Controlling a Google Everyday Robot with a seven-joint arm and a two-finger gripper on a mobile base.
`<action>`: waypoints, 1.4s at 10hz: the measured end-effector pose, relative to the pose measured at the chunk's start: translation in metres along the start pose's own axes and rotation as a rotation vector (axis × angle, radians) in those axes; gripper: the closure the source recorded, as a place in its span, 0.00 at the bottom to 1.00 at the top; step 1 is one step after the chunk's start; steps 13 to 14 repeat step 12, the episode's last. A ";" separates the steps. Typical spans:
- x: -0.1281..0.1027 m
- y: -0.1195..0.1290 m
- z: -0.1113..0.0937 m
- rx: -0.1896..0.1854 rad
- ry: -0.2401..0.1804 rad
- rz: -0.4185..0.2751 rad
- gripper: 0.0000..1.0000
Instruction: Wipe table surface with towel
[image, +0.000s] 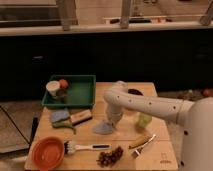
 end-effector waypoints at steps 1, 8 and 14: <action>0.008 0.013 -0.001 0.000 0.008 0.032 0.99; 0.043 -0.017 -0.012 0.015 0.066 0.072 0.99; 0.044 -0.017 -0.011 0.011 0.070 0.065 0.99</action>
